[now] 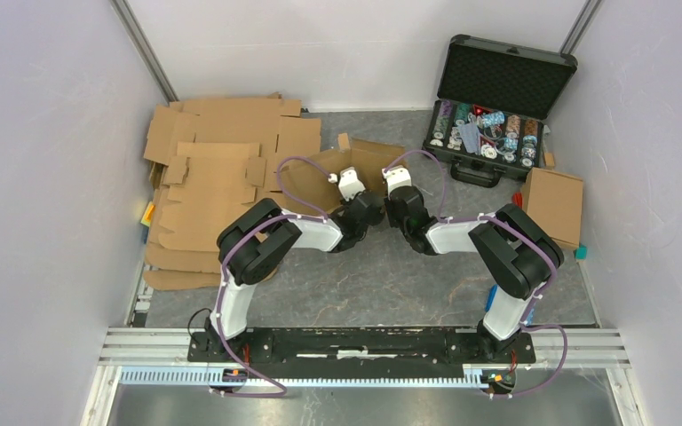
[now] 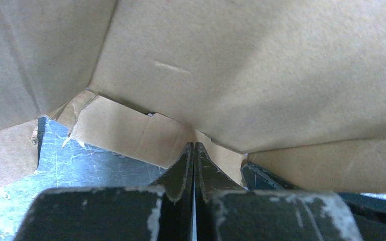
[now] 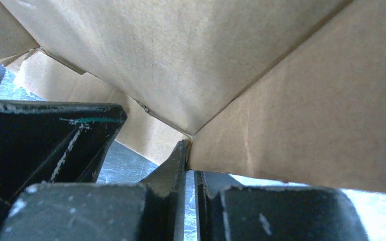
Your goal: Fold the paper box
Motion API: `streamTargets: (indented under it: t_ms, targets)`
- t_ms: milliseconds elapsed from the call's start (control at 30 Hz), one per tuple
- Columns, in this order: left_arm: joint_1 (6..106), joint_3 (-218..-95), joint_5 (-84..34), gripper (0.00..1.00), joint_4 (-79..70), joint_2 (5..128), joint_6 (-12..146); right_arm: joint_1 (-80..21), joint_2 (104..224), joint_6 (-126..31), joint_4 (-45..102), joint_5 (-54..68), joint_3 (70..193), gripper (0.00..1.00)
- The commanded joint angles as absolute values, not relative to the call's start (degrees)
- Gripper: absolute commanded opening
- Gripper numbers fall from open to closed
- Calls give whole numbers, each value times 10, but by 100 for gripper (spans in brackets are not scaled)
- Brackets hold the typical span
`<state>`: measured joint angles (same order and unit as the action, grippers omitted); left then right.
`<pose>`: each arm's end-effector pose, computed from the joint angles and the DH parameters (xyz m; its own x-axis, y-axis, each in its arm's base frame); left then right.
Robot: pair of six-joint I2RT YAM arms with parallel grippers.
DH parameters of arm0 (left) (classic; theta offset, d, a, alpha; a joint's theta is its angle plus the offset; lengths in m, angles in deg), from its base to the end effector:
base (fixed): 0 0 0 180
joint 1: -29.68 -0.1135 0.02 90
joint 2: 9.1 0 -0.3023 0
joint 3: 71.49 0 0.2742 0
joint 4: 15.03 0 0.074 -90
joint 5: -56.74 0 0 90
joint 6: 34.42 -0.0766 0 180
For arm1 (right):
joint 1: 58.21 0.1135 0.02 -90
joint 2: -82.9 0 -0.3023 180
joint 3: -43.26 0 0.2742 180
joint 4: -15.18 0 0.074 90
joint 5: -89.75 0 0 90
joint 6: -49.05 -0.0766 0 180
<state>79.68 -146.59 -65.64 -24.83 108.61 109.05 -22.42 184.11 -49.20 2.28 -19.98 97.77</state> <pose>0.3393 -0.3405 0.1203 -0.4947 -0.4662 -0.7335 -0.0670 0.8619 -0.5026 0.3300 0.2061 0.1292 -0.4929 -0.1889 -0.8493 -0.2548 0.9647 -0.0666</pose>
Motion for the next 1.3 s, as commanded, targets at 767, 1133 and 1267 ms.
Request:
streamTargets:
  t_ms: [767, 1133, 1267]
  targets:
    - [780, -1475, -702, 2, -53, 1099, 1246, -212, 1735, -492, -7, -146, 862, 33]
    - [786, -1416, -663, 2, -84, 1060, 1195, -215, 1555, -459, -119, -108, 749, 76]
    - [792, -1392, -657, 2, -90, 1038, 1171, -218, 1500, -453, -191, -82, 700, 80]
